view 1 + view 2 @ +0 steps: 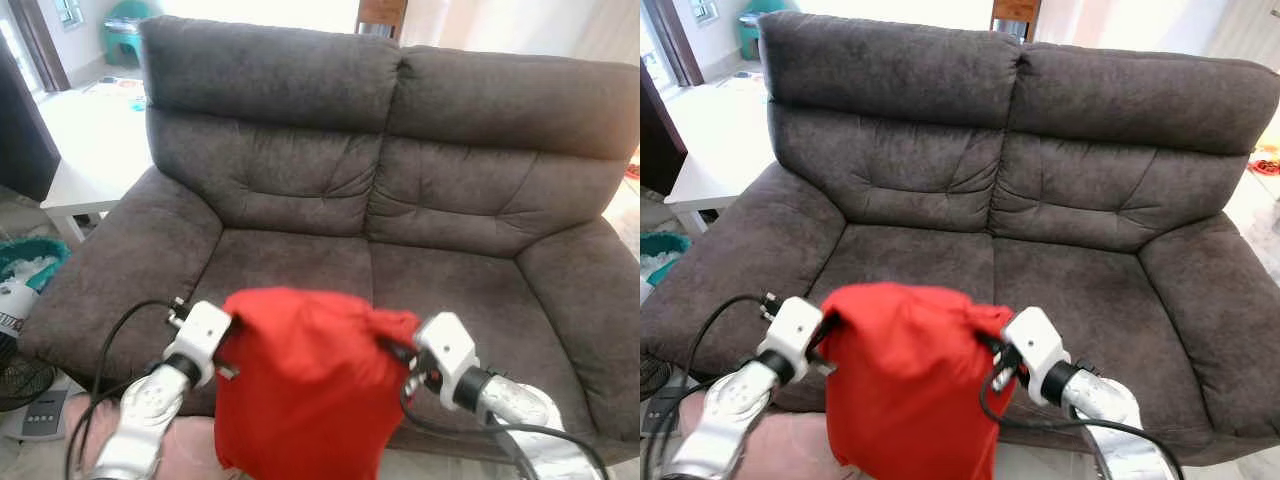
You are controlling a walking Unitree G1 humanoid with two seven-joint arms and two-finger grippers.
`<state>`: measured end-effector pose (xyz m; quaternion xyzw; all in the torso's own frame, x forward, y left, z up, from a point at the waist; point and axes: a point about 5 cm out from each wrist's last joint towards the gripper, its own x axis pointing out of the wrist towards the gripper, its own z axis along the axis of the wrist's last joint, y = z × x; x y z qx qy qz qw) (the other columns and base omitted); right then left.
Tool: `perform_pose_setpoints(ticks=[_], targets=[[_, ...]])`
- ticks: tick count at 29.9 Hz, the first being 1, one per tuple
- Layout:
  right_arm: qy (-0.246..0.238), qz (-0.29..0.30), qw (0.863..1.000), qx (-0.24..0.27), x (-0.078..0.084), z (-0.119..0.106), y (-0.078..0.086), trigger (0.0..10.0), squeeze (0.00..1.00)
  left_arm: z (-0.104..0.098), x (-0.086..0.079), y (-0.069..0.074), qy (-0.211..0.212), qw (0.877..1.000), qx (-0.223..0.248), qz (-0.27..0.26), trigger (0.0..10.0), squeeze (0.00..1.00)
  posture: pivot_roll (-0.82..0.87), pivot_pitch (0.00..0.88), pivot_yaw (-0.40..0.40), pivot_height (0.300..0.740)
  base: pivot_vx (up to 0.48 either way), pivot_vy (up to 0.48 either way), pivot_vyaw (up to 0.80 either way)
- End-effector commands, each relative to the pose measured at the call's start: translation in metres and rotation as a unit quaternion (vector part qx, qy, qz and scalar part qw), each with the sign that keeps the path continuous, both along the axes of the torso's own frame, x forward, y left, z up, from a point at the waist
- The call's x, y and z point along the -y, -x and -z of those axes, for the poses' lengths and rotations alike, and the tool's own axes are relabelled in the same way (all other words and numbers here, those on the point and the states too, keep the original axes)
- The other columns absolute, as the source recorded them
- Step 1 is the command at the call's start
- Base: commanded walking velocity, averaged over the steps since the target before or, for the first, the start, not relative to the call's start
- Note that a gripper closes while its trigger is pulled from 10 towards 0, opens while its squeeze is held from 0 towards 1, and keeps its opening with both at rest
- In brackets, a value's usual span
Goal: Move the pillow to the sofa from floor
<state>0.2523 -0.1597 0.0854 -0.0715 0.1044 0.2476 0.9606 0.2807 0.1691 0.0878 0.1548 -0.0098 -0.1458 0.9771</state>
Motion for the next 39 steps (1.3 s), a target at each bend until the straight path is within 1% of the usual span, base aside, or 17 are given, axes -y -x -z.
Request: perform_pose_setpoints(ticks=[1, 3, 4, 5, 6, 7, 8, 10, 11, 12, 13, 15, 19, 22, 27, 31, 39], targets=[[-0.053, 0.095, 0.993, 0.042, 0.006, -0.02, -0.007, 10.0, 0.0, -0.046, 0.011, -0.011, 0.055, 0.993, 0.1, -0.036, 10.0, 0.0, 0.11, 0.0, -0.093, 0.74, 0.0, 0.0, 0.0], [-0.067, 0.109, 0.99, 0.057, 0.002, -0.024, -0.005, 10.0, 0.0, -0.054, 0.017, -0.011, 0.076, 0.989, 0.115, -0.054, 10.0, 0.0, 0.12, 0.0, -0.092, 0.74, 0.0, 0.0, 0.0], [-0.065, 0.112, 0.99, 0.062, 0.001, -0.025, -0.004, 10.0, 0.0, -0.056, 0.02, -0.01, 0.078, 0.988, 0.12, -0.058, 10.0, 0.0, 0.12, 0.0, -0.092, 0.74, 0.0, 0.0, 0.0], [-0.058, 0.131, 0.987, 0.07, 0.001, -0.023, -0.004, 10.0, 0.0, -0.061, 0.028, -0.008, 0.082, 0.987, 0.128, -0.056, 10.0, 0.0, 0.11, 0.0, -0.087, 0.74, 0.0, 0.0, 0.0], [-0.058, 0.131, 0.987, 0.07, 0.001, -0.023, -0.004, 10.0, 0.0, -0.061, 0.028, -0.008, 0.082, 0.987, 0.128, -0.056, 10.0, 0.0, 0.11, 0.0, -0.087, 0.74, 0.0, 0.0, 0.0], [-0.045, 0.154, 0.984, 0.077, 0.003, -0.021, -0.006, 10.0, 0.0, -0.064, 0.038, -0.005, 0.089, 0.986, 0.132, -0.049, 10.0, 0.0, 0.11, 0.0, -0.086, 0.74, 0.0, 0.0, 0.0], [-0.056, 0.17, 0.981, 0.073, 0.003, -0.019, -0.007, 10.0, 0.0, -0.065, 0.046, -0.002, 0.09, 0.986, 0.134, -0.038, 10.0, 0.0, 0.12, 0.0, -0.083, 0.74, 0.0, 0.0, 0.0], [-0.062, 0.174, 0.98, 0.07, 0.002, -0.018, -0.008, 10.0, 0.0, -0.064, 0.048, -0.002, 0.087, 0.987, 0.134, -0.035, 10.0, 0.0, 0.12, 0.0, -0.082, 0.74, 0.0, 0.0, 0.0], [-0.068, 0.172, 0.98, 0.069, -0.003, -0.019, -0.009, 10.0, 0.0, -0.061, 0.051, -0.001, 0.07, 0.988, 0.133, -0.036, 10.0, 0.0, 0.12, 0.0, -0.08, 0.74, 0.0, 0.0, 0.0], [-0.068, 0.172, 0.98, 0.069, -0.003, -0.019, -0.009, 10.0, 0.0, -0.061, 0.051, -0.001, 0.07, 0.988, 0.133, -0.036, 10.0, 0.0, 0.12, 0.0, -0.08, 0.74, 0.0, 0.0, 0.0], [-0.077, 0.162, 0.981, 0.073, -0.011, -0.022, -0.01, 10.0, 0.0, -0.061, 0.051, 0.0, 0.065, 0.988, 0.132, -0.049, 10.0, 0.0, 0.12, 0.0, -0.08, 0.74, 0.0, 0.0, 0.0], [-0.08, 0.156, 0.981, 0.08, -0.015, -0.023, -0.009, 10.0, 0.0, -0.063, 0.049, 0.0, 0.069, 0.987, 0.135, -0.059, 10.0, 0.0, 0.12, 0.0, -0.078, 0.74, 0.0, 0.0, 0.0], [-0.082, 0.159, 0.98, 0.083, -0.021, -0.02, -0.008, 10.0, 0.0, -0.063, 0.047, 0.002, 0.058, 0.987, 0.139, -0.061, 10.0, 0.0, 0.12, 0.0, -0.074, 0.74, 0.0, 0.0, 0.0], [-0.097, 0.156, 0.98, 0.077, -0.028, -0.017, -0.007, 10.0, 0.0, -0.059, 0.052, 0.001, 0.048, 0.988, 0.136, -0.05, 10.0, 0.0, 0.13, 0.0, -0.08, 0.74, 0.0, 0.0, 0.0], [-0.108, 0.159, 0.978, 0.08, -0.029, -0.018, -0.012, 10.0, 0.0, -0.064, 0.053, -0.001, 0.054, 0.986, 0.146, -0.054, 10.0, 0.0, 0.15, 0.0, -0.088, 0.74, 0.0, -0.421, 0.0], [-0.114, 0.16, 0.977, 0.087, -0.03, -0.021, -0.016, 10.0, 0.0, -0.062, 0.052, -0.004, 0.05, 0.987, 0.142, -0.056, 10.0, 0.0, 0.15, 0.0, -0.09, 0.74, 0.0, -0.43, 0.0], [-0.122, 0.15, 0.977, 0.092, -0.045, -0.018, -0.019, 10.0, 0.0, -0.061, 0.039, -0.004, 0.036, 0.987, 0.144, -0.062, 10.0, 0.0, 0.17, 0.0, -0.074, 0.74, 0.0, -0.42, 0.0]])
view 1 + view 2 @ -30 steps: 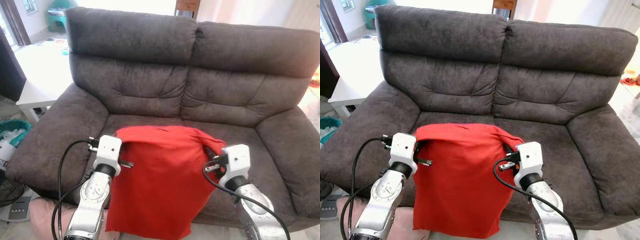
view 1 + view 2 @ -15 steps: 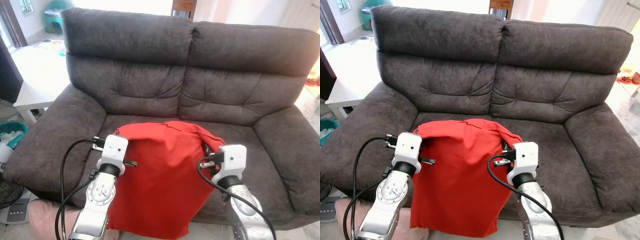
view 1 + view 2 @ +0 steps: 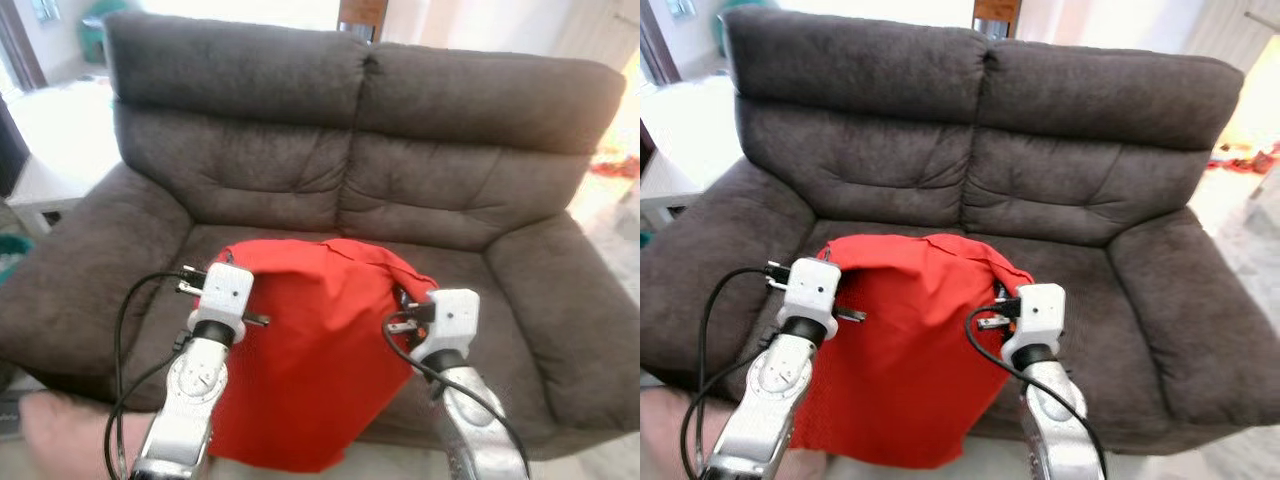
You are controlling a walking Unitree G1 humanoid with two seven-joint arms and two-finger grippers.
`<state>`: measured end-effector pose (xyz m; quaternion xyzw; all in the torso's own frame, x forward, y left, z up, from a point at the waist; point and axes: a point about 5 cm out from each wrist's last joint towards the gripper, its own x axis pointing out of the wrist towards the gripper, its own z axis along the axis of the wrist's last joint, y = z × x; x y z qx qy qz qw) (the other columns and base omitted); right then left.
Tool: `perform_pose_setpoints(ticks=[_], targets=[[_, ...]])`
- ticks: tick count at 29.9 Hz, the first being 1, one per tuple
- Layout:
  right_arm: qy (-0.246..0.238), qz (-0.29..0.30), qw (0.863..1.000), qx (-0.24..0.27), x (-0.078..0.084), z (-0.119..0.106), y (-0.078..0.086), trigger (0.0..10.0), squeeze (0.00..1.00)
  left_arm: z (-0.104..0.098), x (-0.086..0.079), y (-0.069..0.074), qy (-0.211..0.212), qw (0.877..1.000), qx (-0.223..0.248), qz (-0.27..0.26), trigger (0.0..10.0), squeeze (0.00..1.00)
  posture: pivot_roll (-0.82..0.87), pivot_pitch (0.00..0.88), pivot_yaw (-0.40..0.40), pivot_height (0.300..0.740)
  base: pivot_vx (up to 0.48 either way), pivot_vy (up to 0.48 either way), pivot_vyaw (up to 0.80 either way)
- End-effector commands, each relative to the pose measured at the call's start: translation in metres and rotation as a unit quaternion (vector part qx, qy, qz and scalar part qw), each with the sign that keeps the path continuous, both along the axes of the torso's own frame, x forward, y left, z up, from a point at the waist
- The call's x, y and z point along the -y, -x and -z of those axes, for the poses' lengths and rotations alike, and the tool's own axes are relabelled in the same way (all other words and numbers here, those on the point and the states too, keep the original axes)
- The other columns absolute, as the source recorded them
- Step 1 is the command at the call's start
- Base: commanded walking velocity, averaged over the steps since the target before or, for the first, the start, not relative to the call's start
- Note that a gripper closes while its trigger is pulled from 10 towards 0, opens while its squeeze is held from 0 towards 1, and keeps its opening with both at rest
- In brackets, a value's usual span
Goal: Move the pillow to the sofa from floor
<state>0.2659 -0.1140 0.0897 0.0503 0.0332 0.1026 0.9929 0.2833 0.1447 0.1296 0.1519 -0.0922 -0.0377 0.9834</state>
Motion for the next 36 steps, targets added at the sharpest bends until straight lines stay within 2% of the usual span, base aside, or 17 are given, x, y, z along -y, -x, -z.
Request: perform_pose_setpoints(ticks=[1, 9, 15, 20, 25, 30, 31, 36], targets=[[0.007, -0.002, 0.999, 0.04, -0.001, -0.013, -0.005, 10.0, 0.0, -0.02, 0.013, -0.002, 0.011, 0.998, 0.049, 0.031, 10.0, 0.0, 0.18, 0.0, -0.073, 0.74, 0.0, -0.401, 0.0], [0.003, -0.005, 0.999, 0.041, -0.004, -0.01, -0.013, 10.0, 0.0, -0.016, 0.011, 0.002, 0.007, 0.999, 0.046, 0.026, 10.0, 0.0, 0.24, 0.0, -0.111, 0.74, 0.0, -0.351, 0.0], [0.014, 0.0, 0.999, 0.051, 0.0, -0.012, -0.021, 10.0, 0.0, -0.014, 0.012, 0.001, 0.008, 0.999, 0.041, 0.026, 10.0, 0.0, 0.22, 0.0, -0.086, 0.74, 0.0, -0.306, 0.0], [0.014, 0.04, 0.997, 0.057, 0.012, -0.013, -0.023, 10.0, 0.0, -0.016, 0.021, -0.01, 0.013, 0.998, 0.041, 0.054, 10.0, 0.0, 0.15, 0.0, -0.049, 0.74, 0.0, -0.302, 0.0], [0.024, 0.039, 0.997, 0.063, 0.016, -0.014, -0.019, 10.0, 0.0, -0.017, 0.026, -0.018, 0.018, 0.997, 0.041, 0.058, 10.0, 0.0, 0.12, 0.0, -0.042, 0.74, 0.0, -0.278, 0.0], [0.032, 0.046, 0.997, 0.061, 0.02, -0.01, -0.017, 10.0, 0.0, -0.02, 0.026, -0.02, 0.021, 0.997, 0.045, 0.058, 10.0, 0.0, 0.09, 0.0, -0.018, 0.74, 0.0, -0.266, 0.0], [0.047, 0.05, 0.995, 0.073, 0.022, -0.016, -0.02, 10.0, 0.0, -0.021, 0.024, -0.024, 0.021, 0.997, 0.046, 0.058, 10.0, 0.0, 0.05, 0.0, -0.02, 0.74, 0.0, -0.266, 0.0], [0.039, 0.052, 0.995, 0.081, 0.019, -0.022, -0.021, 10.0, 0.0, -0.015, 0.016, -0.026, 0.009, 0.998, 0.048, 0.039, 10.0, 0.0, 0.07, 0.0, -0.058, 0.74, 0.0, -0.264, 0.0]])
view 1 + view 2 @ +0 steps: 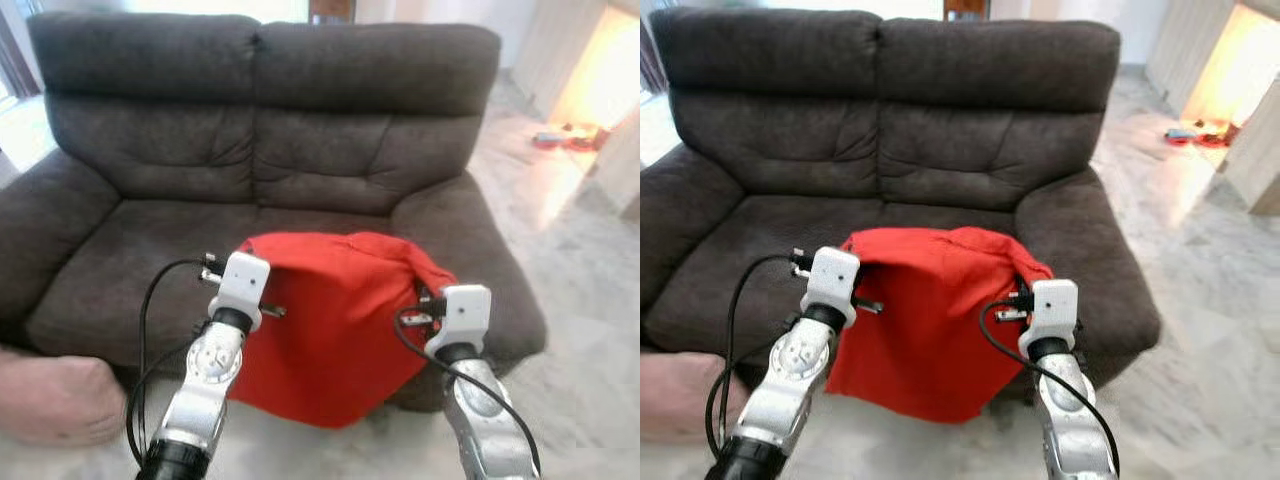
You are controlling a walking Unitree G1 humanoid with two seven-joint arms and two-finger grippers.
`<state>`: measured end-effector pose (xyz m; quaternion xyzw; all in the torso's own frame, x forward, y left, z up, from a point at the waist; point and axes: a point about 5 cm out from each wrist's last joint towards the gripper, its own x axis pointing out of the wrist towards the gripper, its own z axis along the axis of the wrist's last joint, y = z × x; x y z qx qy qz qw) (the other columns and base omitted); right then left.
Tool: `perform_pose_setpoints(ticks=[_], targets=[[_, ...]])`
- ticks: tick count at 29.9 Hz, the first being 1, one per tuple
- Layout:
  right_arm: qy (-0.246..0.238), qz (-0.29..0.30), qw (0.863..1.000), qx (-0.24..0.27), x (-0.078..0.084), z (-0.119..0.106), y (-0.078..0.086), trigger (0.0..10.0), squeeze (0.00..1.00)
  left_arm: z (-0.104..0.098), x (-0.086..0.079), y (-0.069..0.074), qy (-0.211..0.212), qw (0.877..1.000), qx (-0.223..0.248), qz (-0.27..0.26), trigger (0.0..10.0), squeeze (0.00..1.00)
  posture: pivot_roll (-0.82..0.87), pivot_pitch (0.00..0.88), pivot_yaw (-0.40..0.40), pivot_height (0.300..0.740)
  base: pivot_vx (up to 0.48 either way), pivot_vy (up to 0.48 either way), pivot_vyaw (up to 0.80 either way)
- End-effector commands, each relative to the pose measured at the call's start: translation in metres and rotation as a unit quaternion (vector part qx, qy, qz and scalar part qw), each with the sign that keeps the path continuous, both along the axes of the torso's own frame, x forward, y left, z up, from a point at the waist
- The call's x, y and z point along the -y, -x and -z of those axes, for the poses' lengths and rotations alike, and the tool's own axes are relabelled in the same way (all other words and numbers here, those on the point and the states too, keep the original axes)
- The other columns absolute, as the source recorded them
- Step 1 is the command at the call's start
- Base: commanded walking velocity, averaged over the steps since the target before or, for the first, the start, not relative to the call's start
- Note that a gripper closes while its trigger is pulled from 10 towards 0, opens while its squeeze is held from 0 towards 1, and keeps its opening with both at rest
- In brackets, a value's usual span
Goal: Move the pillow to the sofa from floor
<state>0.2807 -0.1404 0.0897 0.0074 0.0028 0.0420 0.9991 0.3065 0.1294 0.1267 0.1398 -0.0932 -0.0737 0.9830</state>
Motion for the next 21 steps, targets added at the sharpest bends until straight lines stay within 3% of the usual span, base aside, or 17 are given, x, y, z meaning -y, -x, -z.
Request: perform_pose_setpoints(ticks=[1, 6, 11, 16, 21], targets=[[0.003, -0.015, 0.999, 0.048, -0.008, -0.022, -0.006, 10.0, 0.0, -0.017, -0.002, -0.002, 0.006, 0.999, 0.053, -0.009, 10.0, 0.0, 0.08, 0.0, -0.067, 0.74, 0.0, -0.262, 0.0], [0.005, -0.026, 0.998, 0.051, -0.01, -0.022, -0.007, 10.0, 0.0, -0.02, -0.006, 0.002, 0.013, 0.998, 0.059, -0.022, 10.0, 0.0, 0.14, 0.0, -0.072, 0.74, 0.0, -0.262, 0.0], [-0.005, -0.009, 0.998, 0.055, -0.012, -0.023, -0.01, 10.0, 0.0, -0.01, -0.003, 0.011, 0.046, 0.998, 0.025, 0.039, 10.0, 0.0, 0.16, 0.0, -0.08, 0.74, 0.0, 0.0, 0.0], [0.001, -0.01, 0.998, 0.059, -0.009, -0.026, -0.01, 10.0, 0.0, 0.0, -0.011, 0.015, 0.075, 0.997, -0.006, 0.024, 10.0, 0.0, 0.17, 0.0, -0.089, 0.74, 0.0, 0.0, 0.0], [-0.006, -0.006, 0.998, 0.058, -0.008, -0.025, -0.014, 10.0, 0.0, -0.002, -0.015, 0.015, 0.076, 0.997, 0.001, 0.015, 10.0, 0.0, 0.17, 0.0, -0.072, 0.74, 0.0, 0.0, 0.0]])
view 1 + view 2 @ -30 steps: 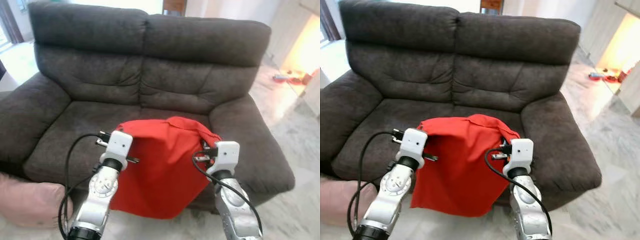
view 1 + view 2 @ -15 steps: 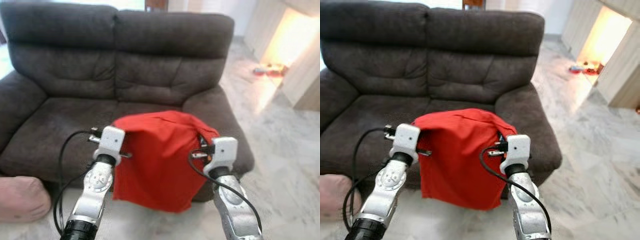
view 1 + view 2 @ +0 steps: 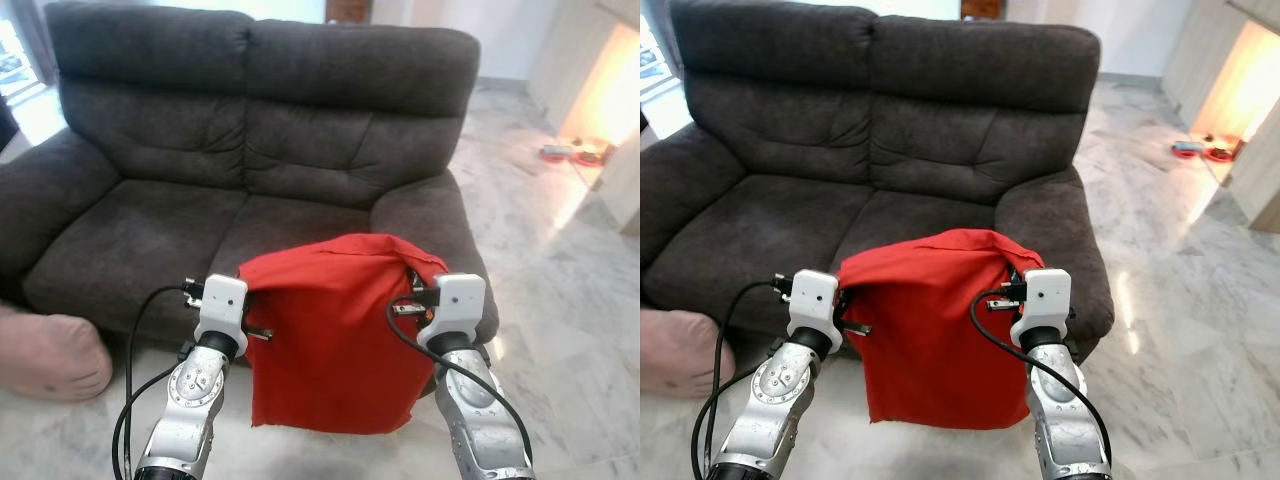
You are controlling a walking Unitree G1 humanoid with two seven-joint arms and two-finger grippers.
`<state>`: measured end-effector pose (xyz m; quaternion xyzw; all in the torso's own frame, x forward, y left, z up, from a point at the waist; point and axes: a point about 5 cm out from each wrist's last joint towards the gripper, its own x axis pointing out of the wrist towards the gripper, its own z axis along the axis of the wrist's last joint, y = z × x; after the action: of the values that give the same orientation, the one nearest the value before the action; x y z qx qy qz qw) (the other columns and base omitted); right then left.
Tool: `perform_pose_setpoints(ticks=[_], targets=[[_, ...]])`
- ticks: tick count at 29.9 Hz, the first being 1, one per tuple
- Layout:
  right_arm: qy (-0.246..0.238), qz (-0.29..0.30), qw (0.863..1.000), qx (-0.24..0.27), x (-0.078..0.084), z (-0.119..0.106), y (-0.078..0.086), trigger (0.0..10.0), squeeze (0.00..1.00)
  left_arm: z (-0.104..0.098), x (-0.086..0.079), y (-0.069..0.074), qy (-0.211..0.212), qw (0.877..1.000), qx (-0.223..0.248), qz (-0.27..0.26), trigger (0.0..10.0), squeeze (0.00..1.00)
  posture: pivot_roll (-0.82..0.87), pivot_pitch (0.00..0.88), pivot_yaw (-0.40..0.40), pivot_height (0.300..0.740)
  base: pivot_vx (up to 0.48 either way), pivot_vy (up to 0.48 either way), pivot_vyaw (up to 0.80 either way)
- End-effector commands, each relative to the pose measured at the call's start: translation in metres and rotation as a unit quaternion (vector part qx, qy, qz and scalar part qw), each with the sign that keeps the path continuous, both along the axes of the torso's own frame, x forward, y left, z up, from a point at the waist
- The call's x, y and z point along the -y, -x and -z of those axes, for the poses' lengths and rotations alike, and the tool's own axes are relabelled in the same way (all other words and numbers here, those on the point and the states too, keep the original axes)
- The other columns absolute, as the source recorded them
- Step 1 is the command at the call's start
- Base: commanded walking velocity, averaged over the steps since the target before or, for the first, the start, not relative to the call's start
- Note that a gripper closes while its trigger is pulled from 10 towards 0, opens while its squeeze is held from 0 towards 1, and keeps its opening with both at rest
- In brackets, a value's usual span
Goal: Move the pillow to the sofa from floor
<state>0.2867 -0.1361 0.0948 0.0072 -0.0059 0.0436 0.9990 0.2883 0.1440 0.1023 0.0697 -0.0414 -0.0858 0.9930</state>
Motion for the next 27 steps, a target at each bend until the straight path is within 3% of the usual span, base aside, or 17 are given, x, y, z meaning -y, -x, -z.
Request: perform_pose_setpoints(ticks=[1, 5, 12, 18, 27], targets=[[-0.006, -0.004, 0.999, 0.049, -0.003, -0.02, -0.008, 10.0, 0.0, -0.026, -0.001, -0.003, 0.011, 0.998, 0.06, 0.0, 10.0, 0.0, 0.17, 0.0, -0.072, 0.74, 0.0, 0.0, 0.0], [-0.017, 0.001, 0.998, 0.053, -0.004, -0.023, -0.011, 10.0, 0.0, -0.034, 0.0, -0.007, 0.015, 0.997, 0.073, 0.002, 10.0, 0.0, 0.15, 0.0, -0.064, 0.74, 0.0, 0.0, 0.0], [-0.005, 0.024, 0.998, 0.052, 0.008, -0.021, -0.006, 10.0, 0.0, -0.042, 0.015, -0.011, -0.002, 0.995, 0.093, 0.028, 10.0, 0.0, 0.13, 0.0, -0.051, 0.74, 0.0, 0.0, 0.0], [-0.01, 0.009, 0.998, 0.055, -0.002, -0.024, -0.007, 10.0, 0.0, -0.042, 0.004, -0.008, -0.007, 0.995, 0.099, 0.003, 10.0, 0.0, 0.14, 0.0, -0.058, 0.74, 0.0, 0.0, 0.0], [0.002, 0.003, 0.999, 0.052, -0.005, -0.02, -0.001, 10.0, 0.0, -0.042, 0.005, -0.002, -0.011, 0.995, 0.097, -0.001, 10.0, 0.0, 0.14, 0.0, -0.066, 0.74, 0.0, 0.0, 0.0]])
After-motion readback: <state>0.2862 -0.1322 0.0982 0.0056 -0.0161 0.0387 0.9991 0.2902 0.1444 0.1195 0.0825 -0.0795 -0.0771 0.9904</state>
